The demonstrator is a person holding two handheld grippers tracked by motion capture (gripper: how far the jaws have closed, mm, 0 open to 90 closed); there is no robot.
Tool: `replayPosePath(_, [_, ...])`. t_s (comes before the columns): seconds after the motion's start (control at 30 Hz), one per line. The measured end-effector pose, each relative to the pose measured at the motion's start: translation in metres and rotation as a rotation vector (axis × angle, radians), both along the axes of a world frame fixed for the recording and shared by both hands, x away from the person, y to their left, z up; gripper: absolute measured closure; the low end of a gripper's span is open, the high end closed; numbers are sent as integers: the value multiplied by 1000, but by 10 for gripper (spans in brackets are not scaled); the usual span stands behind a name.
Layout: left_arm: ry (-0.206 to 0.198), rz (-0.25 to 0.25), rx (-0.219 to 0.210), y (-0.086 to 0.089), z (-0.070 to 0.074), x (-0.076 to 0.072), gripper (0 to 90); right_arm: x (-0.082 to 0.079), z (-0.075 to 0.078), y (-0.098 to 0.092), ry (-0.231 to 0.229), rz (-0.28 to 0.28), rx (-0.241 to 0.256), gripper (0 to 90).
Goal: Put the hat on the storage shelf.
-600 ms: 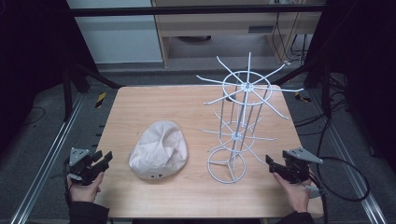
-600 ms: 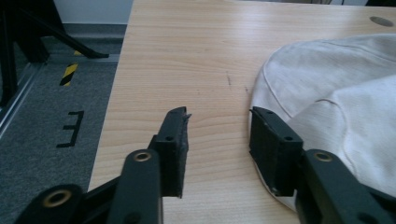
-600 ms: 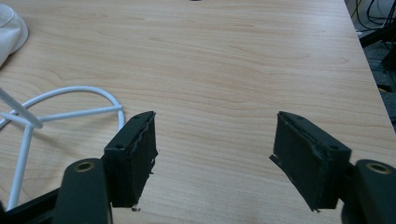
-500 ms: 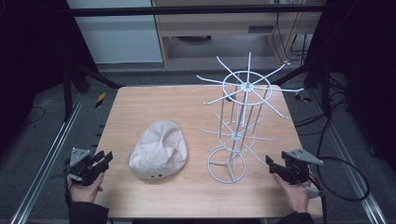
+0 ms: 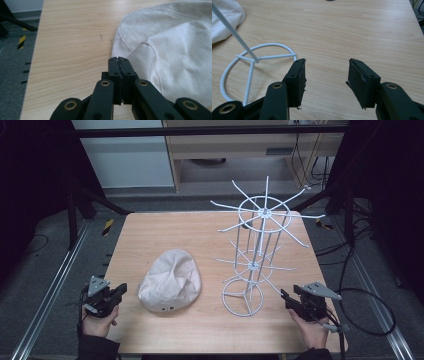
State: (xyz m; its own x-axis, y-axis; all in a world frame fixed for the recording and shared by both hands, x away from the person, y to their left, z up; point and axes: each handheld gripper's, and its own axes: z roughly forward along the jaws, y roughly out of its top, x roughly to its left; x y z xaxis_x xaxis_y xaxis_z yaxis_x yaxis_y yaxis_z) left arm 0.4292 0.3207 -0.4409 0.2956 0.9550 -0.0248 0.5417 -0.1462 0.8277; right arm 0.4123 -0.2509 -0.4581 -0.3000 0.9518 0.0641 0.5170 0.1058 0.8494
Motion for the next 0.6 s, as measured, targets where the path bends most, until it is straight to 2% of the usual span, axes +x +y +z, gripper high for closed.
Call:
replayPosePath(0.07, [2, -5, 5, -2, -1, 3, 890, 1, -1, 2, 1, 8, -18, 482])
replayPosePath(0.13, [10, -15, 6, -5, -3, 6, 890, 1, -1, 5, 9, 13, -8, 481])
replayPosePath(0.4, [19, -29, 12, -7, -9, 14, 890, 2, -4, 3, 5, 6, -20, 477])
replayPosePath(0.57, [57, -54, 27, -8, -17, 19, 893, 2, -6, 3, 10, 8, -23, 480])
replayPosePath(0.6, [66, -62, 48, -8, -18, 20, 893, 3, -6, 3, 10, 8, -23, 480])
